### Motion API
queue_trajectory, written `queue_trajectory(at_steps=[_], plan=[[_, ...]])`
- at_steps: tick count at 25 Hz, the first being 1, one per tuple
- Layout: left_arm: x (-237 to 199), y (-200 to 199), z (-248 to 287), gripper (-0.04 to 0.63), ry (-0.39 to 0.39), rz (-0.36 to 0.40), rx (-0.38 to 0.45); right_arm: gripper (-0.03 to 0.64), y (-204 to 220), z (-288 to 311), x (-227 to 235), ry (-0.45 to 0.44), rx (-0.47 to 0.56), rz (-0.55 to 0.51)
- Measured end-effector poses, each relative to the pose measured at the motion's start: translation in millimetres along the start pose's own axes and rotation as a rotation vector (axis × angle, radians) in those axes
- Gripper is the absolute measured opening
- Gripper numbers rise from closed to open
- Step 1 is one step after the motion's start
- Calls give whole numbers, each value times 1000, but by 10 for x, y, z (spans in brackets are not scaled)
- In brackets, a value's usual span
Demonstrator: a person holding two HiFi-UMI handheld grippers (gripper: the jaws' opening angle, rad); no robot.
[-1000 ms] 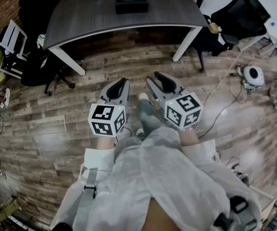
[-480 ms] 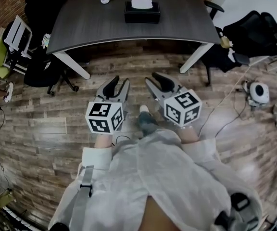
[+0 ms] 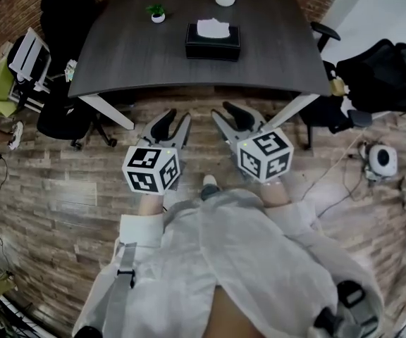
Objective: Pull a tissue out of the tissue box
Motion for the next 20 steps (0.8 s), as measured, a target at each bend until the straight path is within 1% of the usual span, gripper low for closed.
queue_trajectory(at_steps=[3,6,13,20], plan=[[-68,-52,182,124,-18,-3,-5,116,-64,121,146,-14,-9,-12],[-90,-78,304,124,-26,-9,-18,117,-74,156,285,-13,-20,-2],[-165,-83,406,124,-57,-19,-41,117,-46,106,585,35,-10,43],[-236,-97,652,124,-38,-22,-71,117,-14,124,785,75,-11,73]])
Point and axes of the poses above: the fingertips, and each gripper's own axes: z forward along the fingers, x to its right, y out of its underside, the point moved 8 cm from there along -z, backward along the fingers, and after that the axes turned 5 degrees about -y, right-handed, at the moved point
